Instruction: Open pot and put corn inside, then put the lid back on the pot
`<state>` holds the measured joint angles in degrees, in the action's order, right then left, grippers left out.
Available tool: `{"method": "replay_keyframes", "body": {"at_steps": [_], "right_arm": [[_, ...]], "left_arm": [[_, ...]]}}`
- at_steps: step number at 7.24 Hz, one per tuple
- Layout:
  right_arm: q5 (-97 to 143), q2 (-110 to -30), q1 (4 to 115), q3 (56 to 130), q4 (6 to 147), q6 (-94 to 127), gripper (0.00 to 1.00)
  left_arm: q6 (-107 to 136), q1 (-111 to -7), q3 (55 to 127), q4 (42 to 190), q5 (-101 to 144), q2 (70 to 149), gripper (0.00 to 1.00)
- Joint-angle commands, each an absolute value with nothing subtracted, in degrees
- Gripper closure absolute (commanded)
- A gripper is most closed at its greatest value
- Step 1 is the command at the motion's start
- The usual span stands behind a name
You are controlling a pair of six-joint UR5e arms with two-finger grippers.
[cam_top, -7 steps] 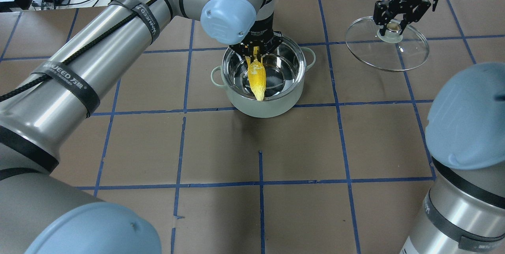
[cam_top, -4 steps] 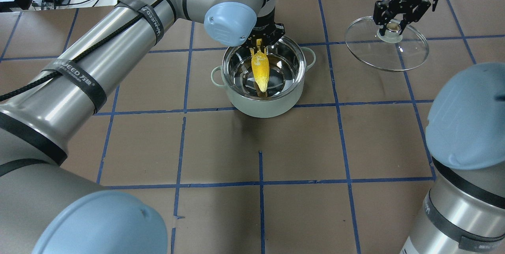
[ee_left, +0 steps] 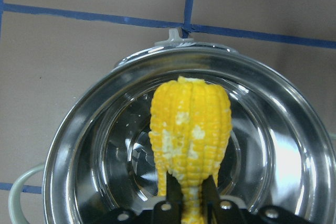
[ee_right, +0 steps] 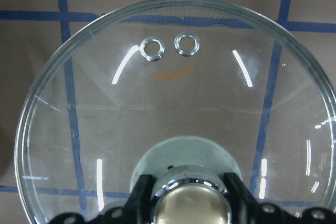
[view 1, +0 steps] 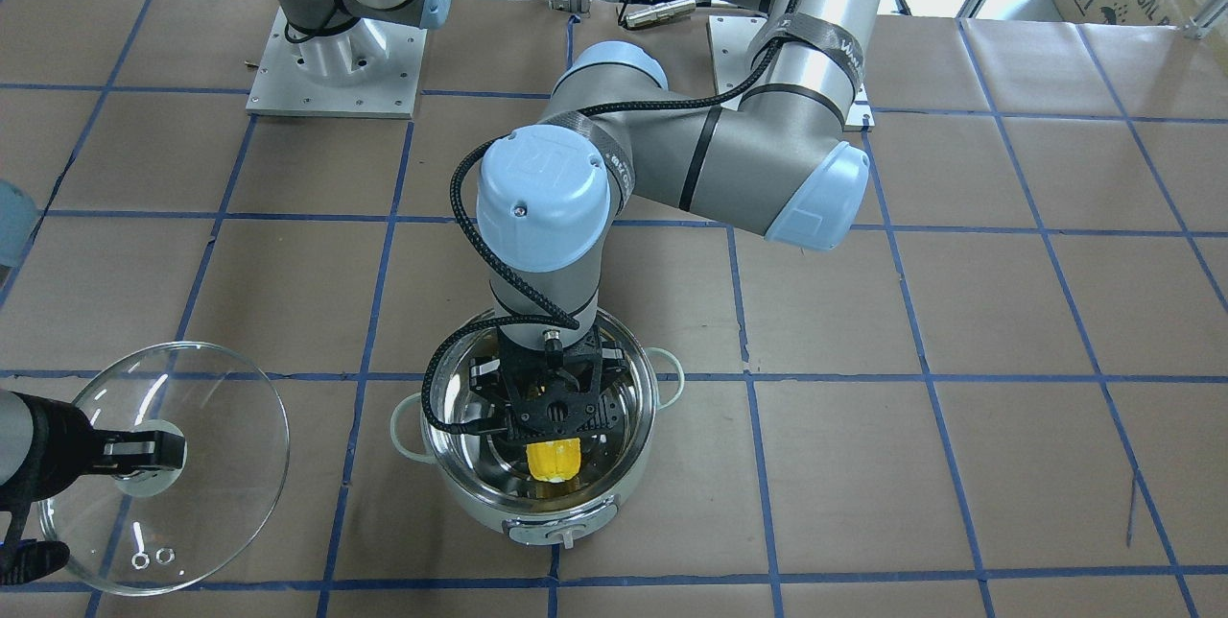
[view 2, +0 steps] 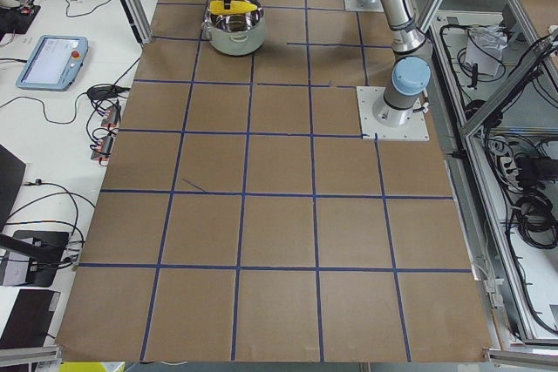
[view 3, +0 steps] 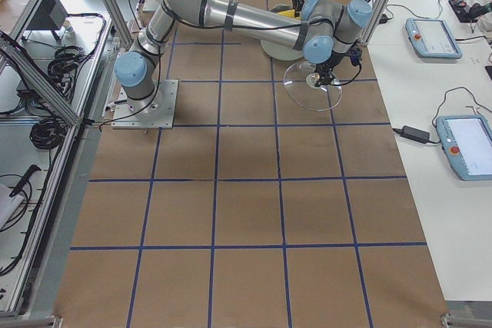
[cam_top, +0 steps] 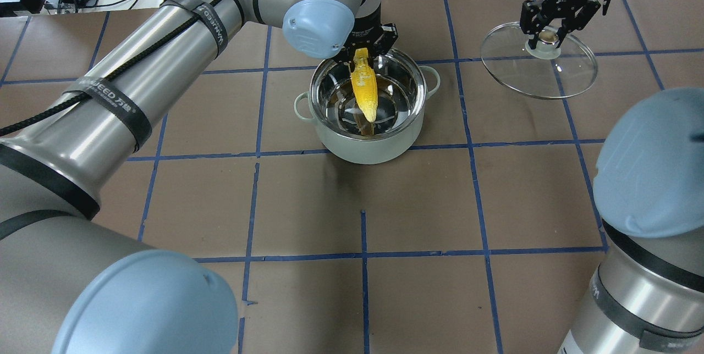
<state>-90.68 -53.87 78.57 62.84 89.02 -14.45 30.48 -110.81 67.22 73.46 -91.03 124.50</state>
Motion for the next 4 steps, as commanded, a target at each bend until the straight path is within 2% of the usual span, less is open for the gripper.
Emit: {"method": "replay_keyframes", "body": {"at_steps": [1,3,4], "right_arm": [[-90.62,-53.96,78.57,62.75,88.95,-14.33,0.92],[-90.88,-55.01,79.18,61.53,88.86,-13.45,0.92],[-90.97,-57.11,81.28,61.61,88.77,-11.45,0.92]], "left_arm": [[31.9,-110.57,67.06,73.65,-90.09,124.54,0.0],[29.2,-107.34,67.58,75.14,-87.56,122.71,0.0],[19.09,-103.66,69.15,76.19,-87.54,120.69,0.0]]}}
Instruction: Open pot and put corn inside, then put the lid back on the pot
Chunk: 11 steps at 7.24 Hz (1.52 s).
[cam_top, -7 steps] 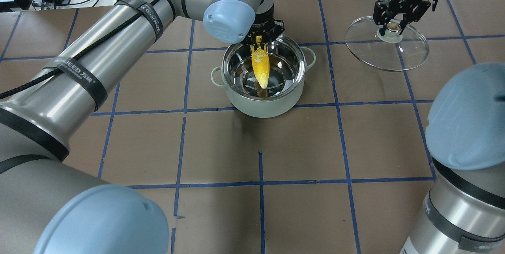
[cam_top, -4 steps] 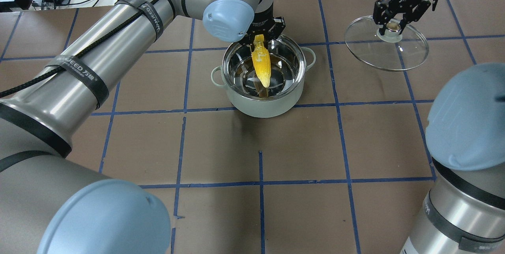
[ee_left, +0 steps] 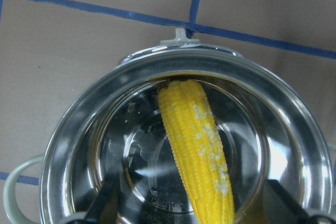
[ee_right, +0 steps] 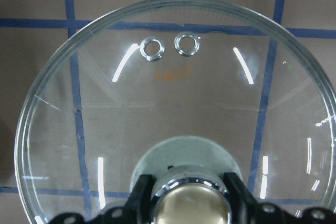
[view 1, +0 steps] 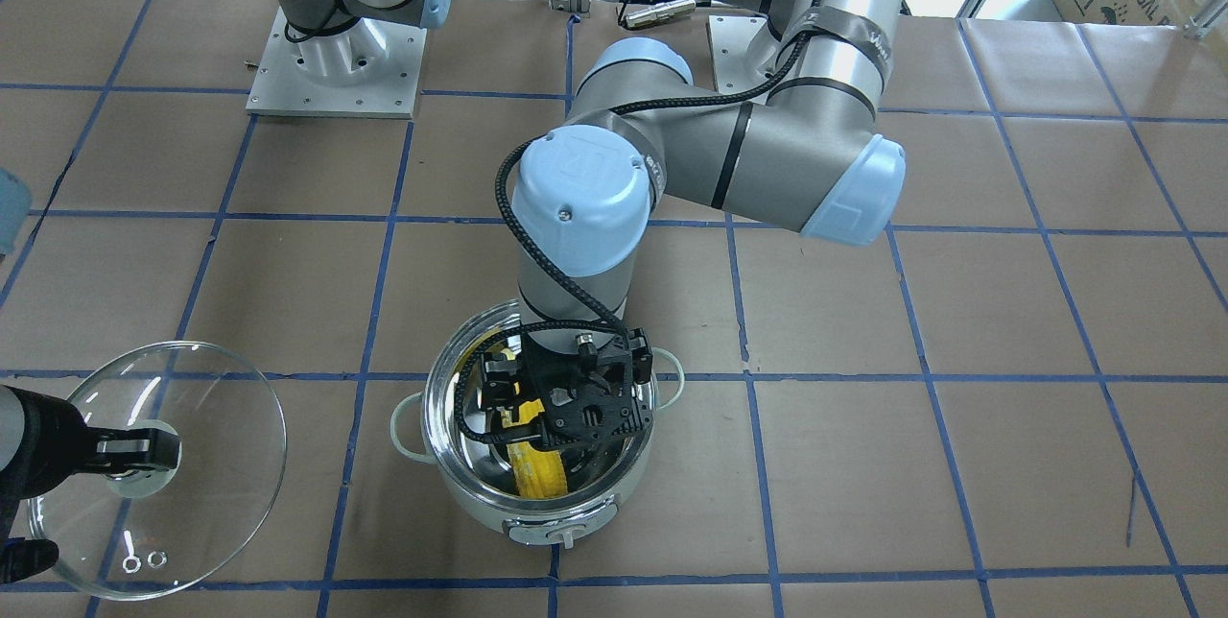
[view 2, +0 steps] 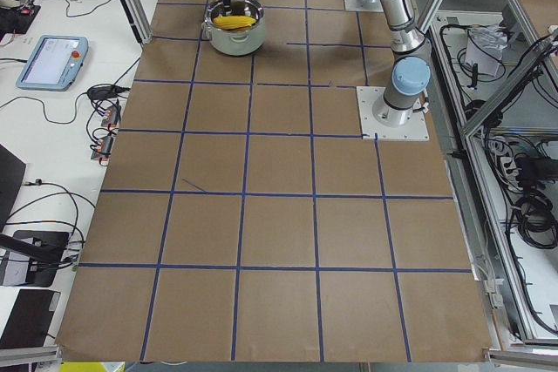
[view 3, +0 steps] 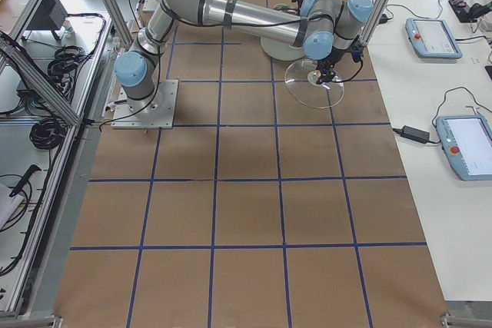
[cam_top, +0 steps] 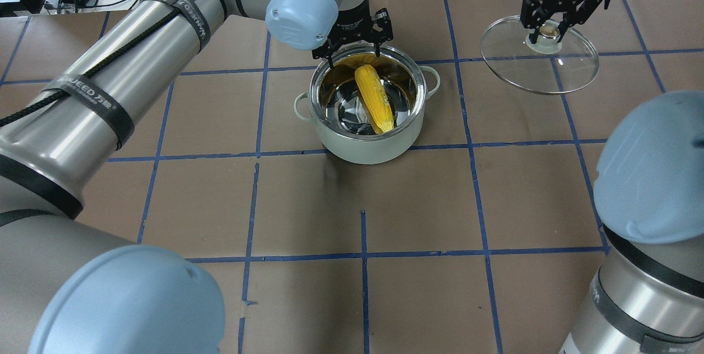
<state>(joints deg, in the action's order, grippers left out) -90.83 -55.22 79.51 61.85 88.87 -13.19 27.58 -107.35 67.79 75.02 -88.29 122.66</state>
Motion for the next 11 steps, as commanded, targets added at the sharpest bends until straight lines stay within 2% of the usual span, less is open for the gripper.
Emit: {"method": "replay_keyframes", "body": {"at_steps": [1,2,5,9,11], "right_arm": [[-90.71,-58.87,84.61,61.87,88.6,-9.51,0.92],[-90.96,-60.89,88.03,62.75,88.68,-7.14,0.92],[-91.14,-61.79,99.89,62.67,90.69,8.65,0.92],[-95.52,-58.72,110.99,63.89,93.95,22.23,0.92],[-96.15,-59.32,110.57,69.41,101.99,21.28,0.92]], "left_arm": [[12.02,-99.79,71.35,77.68,-87.45,117.63,0.0],[6.04,-95.23,74.59,79.09,-87.36,113.51,0.0],[-2.55,-84.75,91.1,80.51,-87.36,99.71,0.0],[-2.9,-84.64,92.29,81.91,-92.11,96.68,0.0],[-2.81,-84.55,91.06,85.4,-91.67,95.98,0.0]]}}
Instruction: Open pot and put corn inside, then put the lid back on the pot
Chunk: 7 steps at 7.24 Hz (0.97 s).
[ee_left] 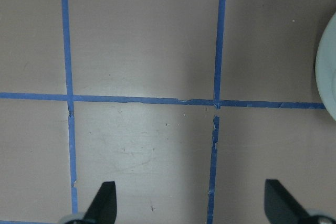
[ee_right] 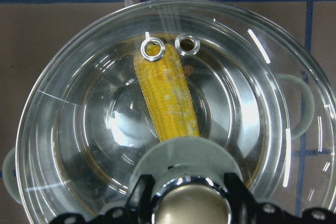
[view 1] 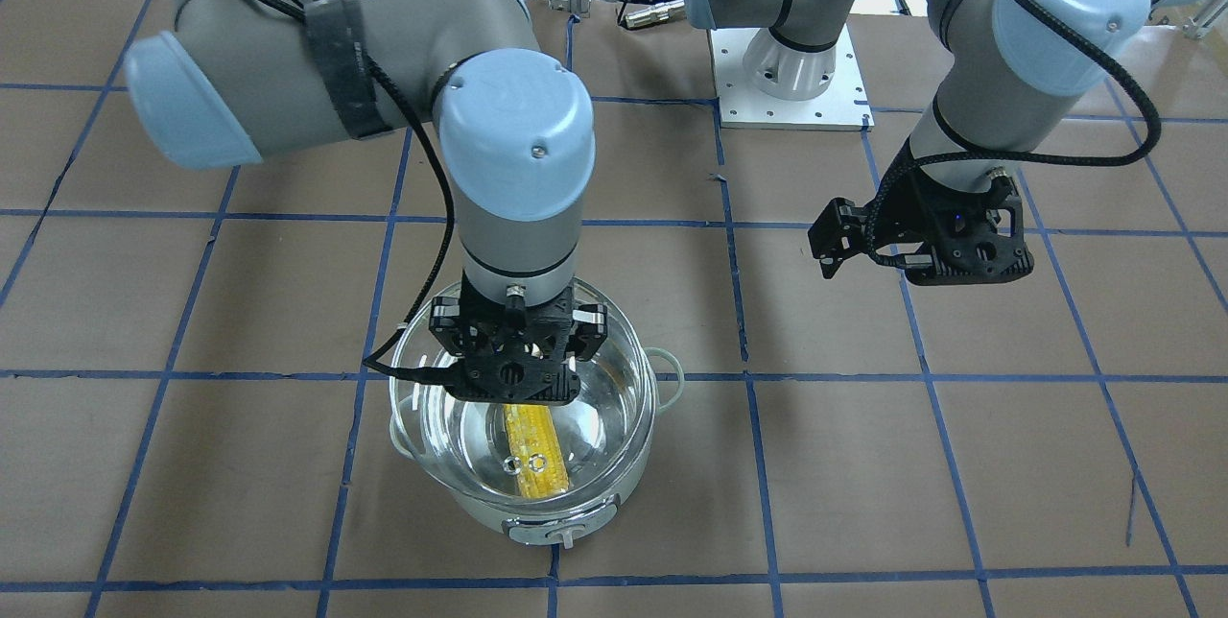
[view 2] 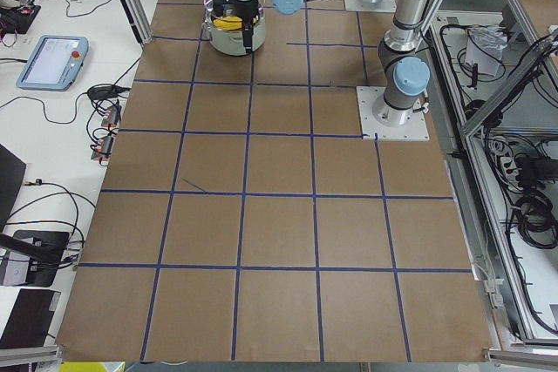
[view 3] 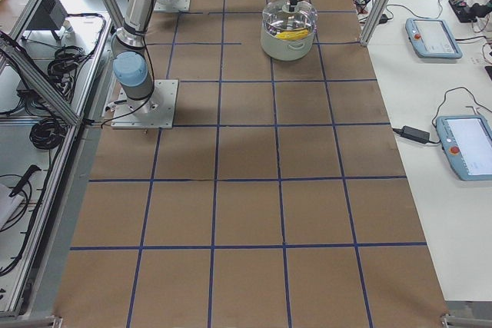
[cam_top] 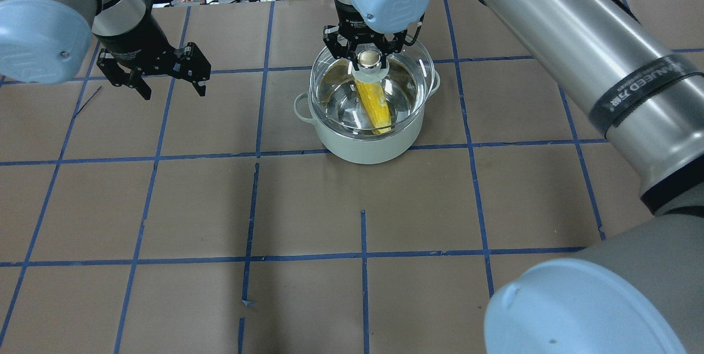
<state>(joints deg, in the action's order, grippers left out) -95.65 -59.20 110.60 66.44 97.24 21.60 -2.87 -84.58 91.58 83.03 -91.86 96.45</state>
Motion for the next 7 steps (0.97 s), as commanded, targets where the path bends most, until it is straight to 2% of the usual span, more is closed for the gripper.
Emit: {"method": "replay_keyframes", "body": {"at_steps": [1,7], "right_arm": [[-95.98,-59.33,110.48,70.3,102.82,21.62,0.92],[-94.31,-58.8,110.48,71.28,105.65,25.05,0.92]], "left_arm": [[-2.73,-84.46,90.88,89.17,-91.84,95.63,0.0],[-2.72,-83.23,90.62,89.47,-91.41,95.36,0.0]]}}
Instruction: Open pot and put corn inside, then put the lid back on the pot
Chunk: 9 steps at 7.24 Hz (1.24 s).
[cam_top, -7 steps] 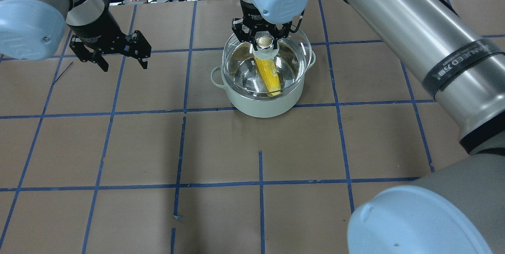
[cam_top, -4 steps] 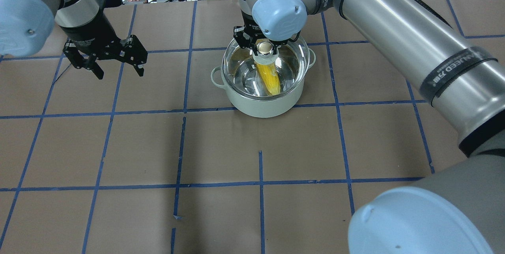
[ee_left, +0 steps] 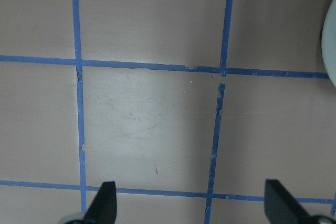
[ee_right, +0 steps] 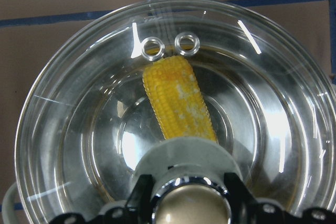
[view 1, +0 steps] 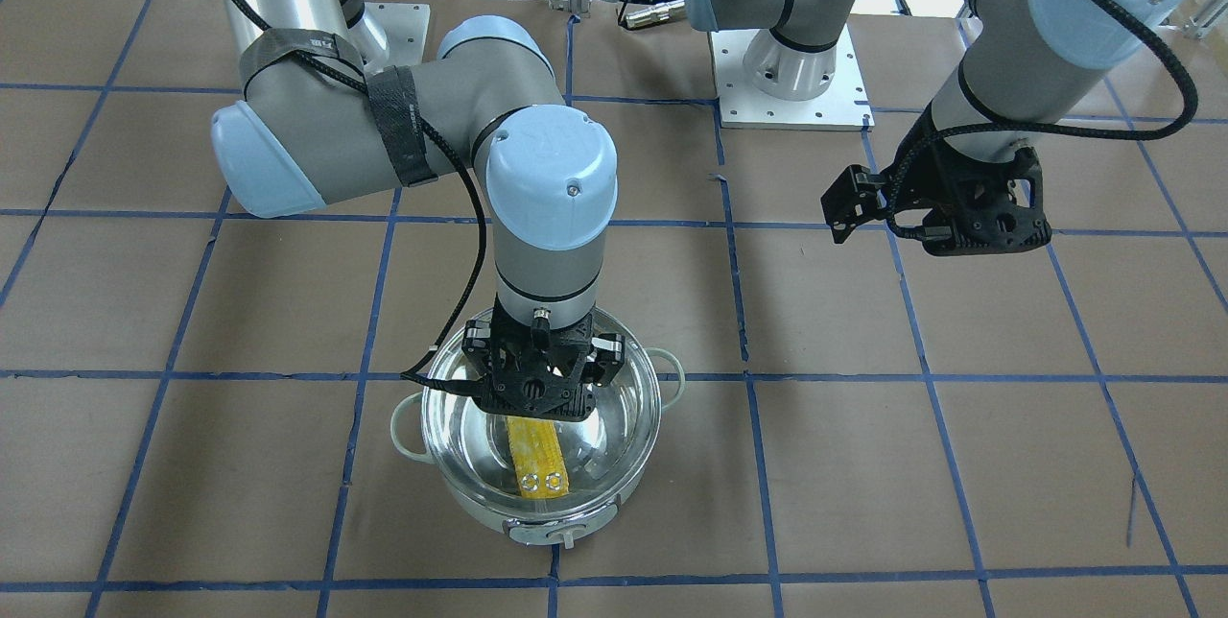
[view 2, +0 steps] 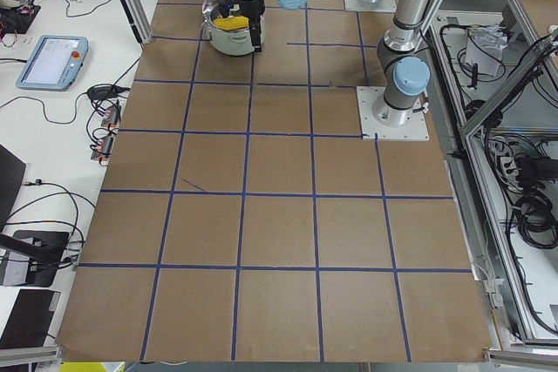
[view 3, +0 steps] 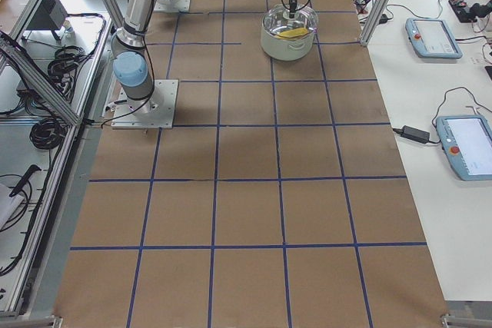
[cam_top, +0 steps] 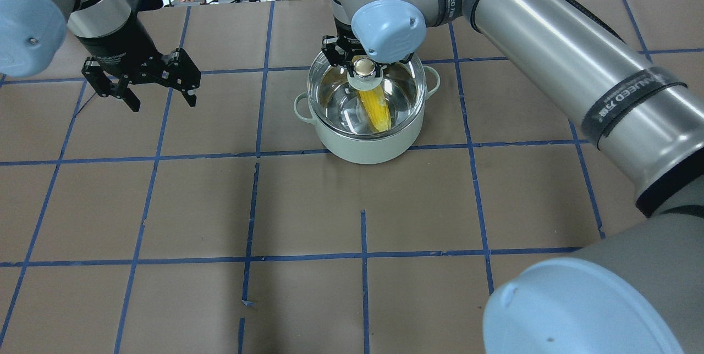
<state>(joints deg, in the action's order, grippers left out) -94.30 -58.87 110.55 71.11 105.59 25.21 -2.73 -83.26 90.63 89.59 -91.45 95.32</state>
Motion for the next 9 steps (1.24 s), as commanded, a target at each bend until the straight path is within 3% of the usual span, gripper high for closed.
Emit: {"method": "replay_keyframes", "body": {"at_steps": [1,9], "right_arm": [[-94.31,-58.8,110.48,71.37,105.56,25.14,0.92],[-90.09,-59.15,109.25,71.19,101.87,24.79,0.92]], "left_arm": [[-2.72,-83.23,90.62,89.47,-91.41,95.36,0.0],[-2.64,-83.23,90.62,89.38,-91.49,95.54,0.0]]}}
